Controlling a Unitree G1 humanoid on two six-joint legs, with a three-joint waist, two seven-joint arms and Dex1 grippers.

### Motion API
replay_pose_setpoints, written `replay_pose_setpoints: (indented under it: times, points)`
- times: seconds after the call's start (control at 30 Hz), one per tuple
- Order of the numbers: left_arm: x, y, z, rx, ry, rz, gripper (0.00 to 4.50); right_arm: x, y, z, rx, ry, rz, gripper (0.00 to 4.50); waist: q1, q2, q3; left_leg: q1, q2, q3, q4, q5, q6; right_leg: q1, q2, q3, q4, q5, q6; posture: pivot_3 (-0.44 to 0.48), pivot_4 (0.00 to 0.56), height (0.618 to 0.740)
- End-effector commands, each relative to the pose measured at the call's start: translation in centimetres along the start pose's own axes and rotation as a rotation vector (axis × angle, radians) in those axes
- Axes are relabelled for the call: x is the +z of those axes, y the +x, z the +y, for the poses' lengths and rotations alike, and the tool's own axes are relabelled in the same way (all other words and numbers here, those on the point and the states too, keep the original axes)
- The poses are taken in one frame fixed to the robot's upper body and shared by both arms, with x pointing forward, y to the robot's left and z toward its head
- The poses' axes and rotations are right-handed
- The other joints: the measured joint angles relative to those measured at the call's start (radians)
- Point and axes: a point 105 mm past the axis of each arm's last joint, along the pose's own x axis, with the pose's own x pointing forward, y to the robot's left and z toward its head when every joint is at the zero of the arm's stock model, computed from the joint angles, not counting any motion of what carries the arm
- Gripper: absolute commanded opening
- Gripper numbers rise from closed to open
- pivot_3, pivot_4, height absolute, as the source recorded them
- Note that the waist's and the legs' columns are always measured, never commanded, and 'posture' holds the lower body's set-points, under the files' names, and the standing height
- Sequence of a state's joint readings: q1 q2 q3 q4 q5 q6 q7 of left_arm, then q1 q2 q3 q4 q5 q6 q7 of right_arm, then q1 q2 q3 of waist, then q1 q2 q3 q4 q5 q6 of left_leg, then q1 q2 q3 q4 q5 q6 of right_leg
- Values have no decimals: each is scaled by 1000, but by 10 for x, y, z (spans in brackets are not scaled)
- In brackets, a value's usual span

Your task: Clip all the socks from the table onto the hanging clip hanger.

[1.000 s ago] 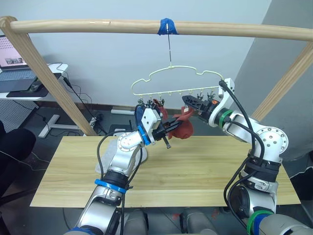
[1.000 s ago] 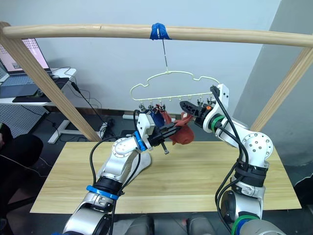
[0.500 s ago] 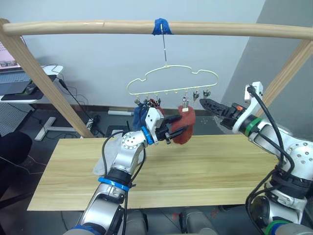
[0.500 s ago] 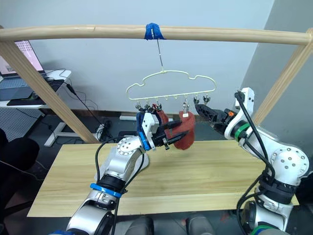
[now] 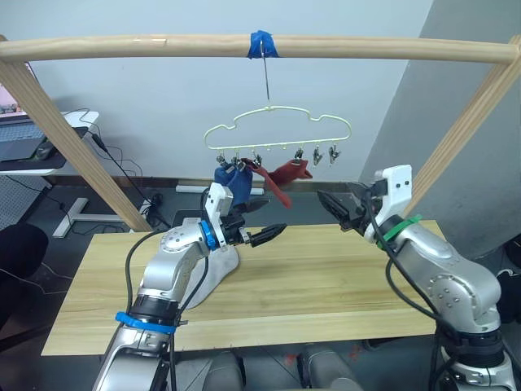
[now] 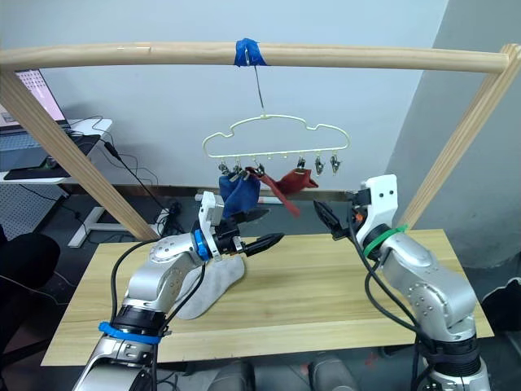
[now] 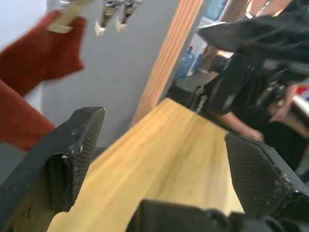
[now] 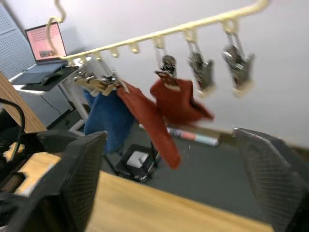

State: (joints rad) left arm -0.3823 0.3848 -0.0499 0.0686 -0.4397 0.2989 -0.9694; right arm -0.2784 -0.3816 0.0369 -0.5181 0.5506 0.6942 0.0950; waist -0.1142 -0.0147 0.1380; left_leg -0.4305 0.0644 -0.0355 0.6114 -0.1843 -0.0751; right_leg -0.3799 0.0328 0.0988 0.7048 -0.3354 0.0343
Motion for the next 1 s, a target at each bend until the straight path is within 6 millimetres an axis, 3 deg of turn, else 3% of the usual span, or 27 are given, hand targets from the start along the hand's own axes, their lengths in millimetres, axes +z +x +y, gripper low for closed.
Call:
replay_pose_setpoints:
  times: [0.03,0.2,0.3,0.4,1.0]
  points:
    - [26,-10,-5,1,28,-43,4500,9,6,0,-55,-120,-98,3222,1,0,0,0,0,0,0,0,0,0,0,0,0,0,0,-43,110,740]
    - [29,-18,-6,38,34,-37,4500,2,16,0,-102,-142,-131,3222,13,0,0,0,0,-1,0,0,0,0,0,-1,0,0,0,-20,105,740]
    - [28,-18,-8,52,32,-43,4500,-2,21,-2,-131,-142,-137,2587,26,0,0,0,0,-1,0,0,0,0,0,-1,0,0,0,-13,104,740]
    - [29,-17,-11,59,33,-52,4500,-5,26,-3,-148,-146,-138,1561,34,0,0,0,0,-1,0,0,0,0,0,-1,0,0,0,-6,103,740]
    - [30,-13,-13,89,61,-72,4500,-5,53,-23,-292,-145,-146,1561,53,0,0,1,0,0,0,0,0,0,0,-1,1,3,-5,19,109,740]
